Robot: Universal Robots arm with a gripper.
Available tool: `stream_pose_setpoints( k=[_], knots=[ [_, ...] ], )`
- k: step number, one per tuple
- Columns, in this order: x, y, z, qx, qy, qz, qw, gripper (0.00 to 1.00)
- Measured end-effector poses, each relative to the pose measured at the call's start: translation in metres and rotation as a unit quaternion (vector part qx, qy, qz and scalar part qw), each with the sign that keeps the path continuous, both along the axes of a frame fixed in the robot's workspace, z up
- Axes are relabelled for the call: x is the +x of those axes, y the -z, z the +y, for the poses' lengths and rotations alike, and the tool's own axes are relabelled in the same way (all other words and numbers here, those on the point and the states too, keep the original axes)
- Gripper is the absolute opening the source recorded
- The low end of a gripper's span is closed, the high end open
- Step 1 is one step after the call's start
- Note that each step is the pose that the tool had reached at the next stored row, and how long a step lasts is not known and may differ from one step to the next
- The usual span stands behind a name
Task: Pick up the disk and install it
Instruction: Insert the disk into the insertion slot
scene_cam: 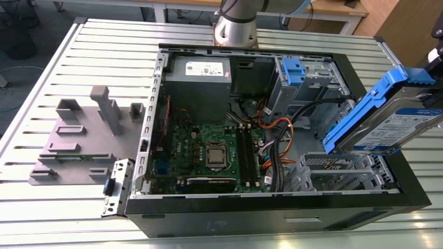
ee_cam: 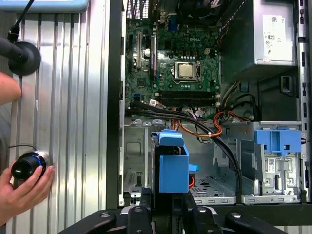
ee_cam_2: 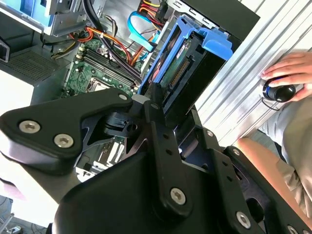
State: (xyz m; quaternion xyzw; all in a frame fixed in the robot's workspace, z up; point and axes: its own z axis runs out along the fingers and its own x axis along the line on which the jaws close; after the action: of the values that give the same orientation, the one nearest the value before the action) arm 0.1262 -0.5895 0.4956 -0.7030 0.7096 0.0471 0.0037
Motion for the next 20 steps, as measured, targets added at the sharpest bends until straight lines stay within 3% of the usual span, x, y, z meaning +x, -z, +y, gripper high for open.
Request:
stream_pose_setpoints(
  k=[5,10,20],
  knots=[
    [0.0002,0.0000,-0.0003,0.0000,0.000,0.0000,1.00000,0.35],
    [0.0002,0.0009,-0.0038,0.0001,0.000,0.0000,1.00000,0.35],
    [-0.0030,0.0049,-0.0043,0.0000,0.000,0.0000,1.00000,0.35]
  ],
)
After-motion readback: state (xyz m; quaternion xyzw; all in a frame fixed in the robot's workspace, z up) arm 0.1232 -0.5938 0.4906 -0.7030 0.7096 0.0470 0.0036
